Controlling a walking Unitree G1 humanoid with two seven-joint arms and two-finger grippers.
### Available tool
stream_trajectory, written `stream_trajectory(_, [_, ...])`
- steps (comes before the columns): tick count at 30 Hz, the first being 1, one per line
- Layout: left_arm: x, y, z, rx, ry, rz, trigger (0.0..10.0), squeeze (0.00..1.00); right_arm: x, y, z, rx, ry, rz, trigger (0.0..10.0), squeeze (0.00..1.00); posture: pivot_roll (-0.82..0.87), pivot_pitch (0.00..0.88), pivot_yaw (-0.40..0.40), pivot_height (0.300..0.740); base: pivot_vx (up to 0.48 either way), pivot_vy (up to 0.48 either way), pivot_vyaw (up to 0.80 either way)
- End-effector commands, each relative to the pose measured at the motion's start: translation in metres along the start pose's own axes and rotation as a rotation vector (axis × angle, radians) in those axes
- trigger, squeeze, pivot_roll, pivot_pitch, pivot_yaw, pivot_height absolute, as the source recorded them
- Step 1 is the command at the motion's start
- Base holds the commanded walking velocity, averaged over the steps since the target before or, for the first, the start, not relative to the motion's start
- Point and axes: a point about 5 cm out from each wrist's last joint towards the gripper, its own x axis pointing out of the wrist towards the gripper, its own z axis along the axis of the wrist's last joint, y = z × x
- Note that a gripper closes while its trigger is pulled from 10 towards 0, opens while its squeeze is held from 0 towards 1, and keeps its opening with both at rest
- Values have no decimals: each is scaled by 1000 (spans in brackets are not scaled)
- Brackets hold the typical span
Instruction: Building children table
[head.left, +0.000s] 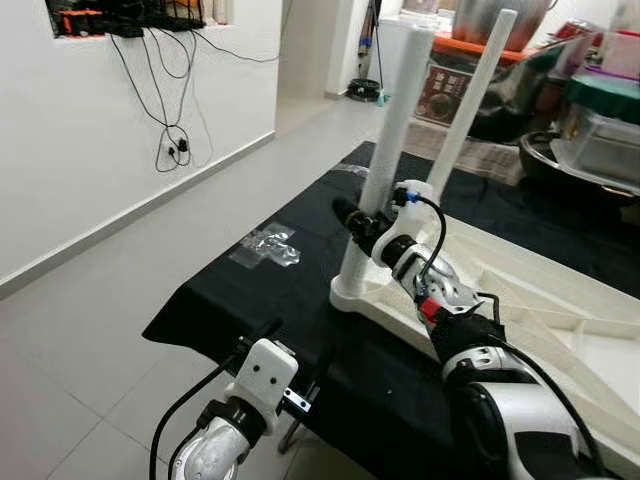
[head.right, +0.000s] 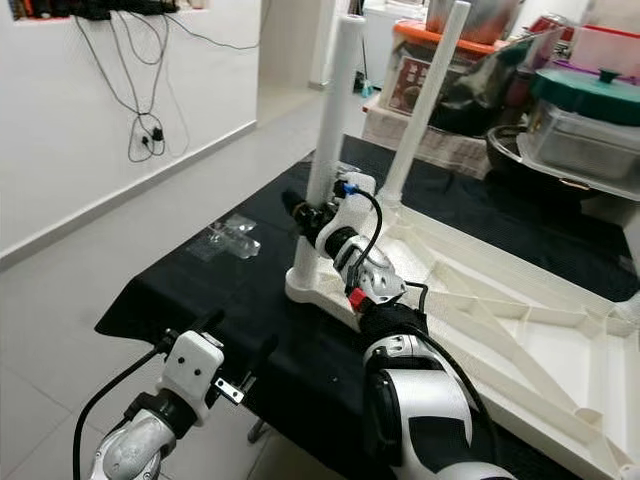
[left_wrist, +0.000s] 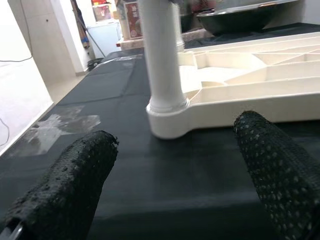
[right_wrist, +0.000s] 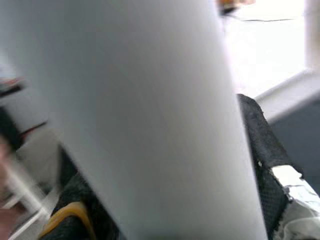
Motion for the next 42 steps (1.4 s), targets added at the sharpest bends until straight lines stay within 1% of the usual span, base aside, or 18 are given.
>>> stream_trajectory(1, [-1,-2,-3,-2,15,-9,10000,0,4,13,-5,-13,36,145,10000,0,70,6,-137,740,0,0,0])
stream_trajectory(3, [-1,-2,-3,0,15,-8,10000,0,-5,25,-12,-87,140,441,10000,0,78,3,-141,740,0,0,0])
stream_trajectory(10, [-2,-3,-3,-1,18,-10,10000,0,-6,32,-11,-40,145,588,10000,0,79,0,-137,740,0,0,0])
stream_trajectory(11, [-2,-3,-3,-1,18,-11,10000,0,-6,34,-13,-40,158,615,2275,0,81,0,-138,740,0,0,0])
stream_trajectory(12, [-2,-3,-4,-2,19,-12,10000,0,-4,34,-16,-53,174,595,0,0,81,0,-138,740,0,0,0])
stream_trajectory(20, [-1,-4,-3,-2,18,-15,10000,0,4,26,-11,-143,89,392,0,0,80,0,-138,740,0,0,0])
stream_trajectory(22, [-1,-4,-3,-2,18,-16,10000,0,10,15,-4,-189,39,135,0,0,79,0,-138,740,0,0,0])
stream_trajectory(24, [-1,-4,-3,-2,18,-16,10000,0,10,15,-4,-189,39,135,0,0,79,0,-138,740,0,0,0])
stream_trajectory(25, [-1,-4,-3,-2,18,-15,10000,0,11,4,-1,-199,12,-77,0,0,77,2,-139,740,0,0,0])
stream_trajectory(26, [-1,-4,-3,-2,18,-15,10000,0,11,4,-1,-199,12,-77,0,0,77,2,-139,740,0,0,0])
stream_trajectory(27, [-1,-3,-2,-2,17,-14,10000,0,4,-13,1,-242,12,-350,0,0,70,7,-132,740,0,0,0])
stream_trajectory(28, [-1,-3,-2,-2,17,-14,10000,0,4,-13,1,-242,12,-350,0,0,70,7,-132,740,0,0,0])
stream_trajectory(29, [-1,-3,-2,-2,17,-14,10000,0,-11,-33,1,-278,16,-640,0,0,69,6,-133,740,0,0,0])
stream_trajectory(32, [-1,-3,-2,-2,17,-14,10000,0,-11,-33,1,-278,16,-640,0,0,69,6,-133,740,0,0,0])
stream_trajectory(33, [-1,-3,-2,-1,17,-15,10000,0,-27,-46,0,-300,4,-874,0,0,70,9,-134,740,0,0,0])
stream_trajectory(35, [0,-3,-2,0,17,-16,10000,0,-39,-51,-4,-302,-6,-1037,0,0,70,10,-133,740,0,0,0])
stream_trajectory(41, [-1,-3,-3,1,17,-14,10000,0,-41,-45,-17,-242,-13,-1141,0,0,70,12,-134,740,0,0,0])
stream_trajectory(42, [-1,-3,-3,1,18,-13,10000,0,-32,-38,-19,-210,-24,-1083,10000,0,69,13,-134,740,0,0,0])
